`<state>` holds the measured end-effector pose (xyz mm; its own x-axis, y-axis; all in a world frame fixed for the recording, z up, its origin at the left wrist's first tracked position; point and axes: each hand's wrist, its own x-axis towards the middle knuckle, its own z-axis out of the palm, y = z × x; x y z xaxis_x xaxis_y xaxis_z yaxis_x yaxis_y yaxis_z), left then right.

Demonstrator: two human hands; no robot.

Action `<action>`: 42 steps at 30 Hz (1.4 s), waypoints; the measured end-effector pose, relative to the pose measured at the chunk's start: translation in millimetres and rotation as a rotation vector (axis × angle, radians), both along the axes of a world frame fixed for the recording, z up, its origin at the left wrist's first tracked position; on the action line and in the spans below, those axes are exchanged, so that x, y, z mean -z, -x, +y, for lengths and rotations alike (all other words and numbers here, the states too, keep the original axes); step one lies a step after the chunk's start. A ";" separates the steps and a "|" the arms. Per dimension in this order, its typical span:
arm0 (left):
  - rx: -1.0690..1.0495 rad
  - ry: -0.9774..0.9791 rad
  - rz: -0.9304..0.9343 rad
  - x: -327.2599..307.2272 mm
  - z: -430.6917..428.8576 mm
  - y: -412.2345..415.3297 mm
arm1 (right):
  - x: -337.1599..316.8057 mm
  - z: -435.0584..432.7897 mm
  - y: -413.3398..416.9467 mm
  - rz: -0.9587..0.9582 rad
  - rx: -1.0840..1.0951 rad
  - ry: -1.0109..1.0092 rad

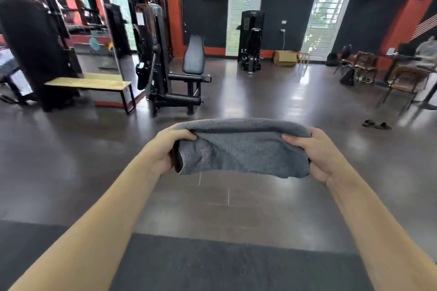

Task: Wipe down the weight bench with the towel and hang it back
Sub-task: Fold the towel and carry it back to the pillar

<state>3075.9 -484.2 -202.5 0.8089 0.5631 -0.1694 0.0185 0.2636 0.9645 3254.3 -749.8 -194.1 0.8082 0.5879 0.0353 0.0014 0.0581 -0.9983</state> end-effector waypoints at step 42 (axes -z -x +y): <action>-1.459 -0.741 0.244 -30.9 850.7 507.1 | -36.8 1210.7 395.5 -0.390 -1.001 -0.231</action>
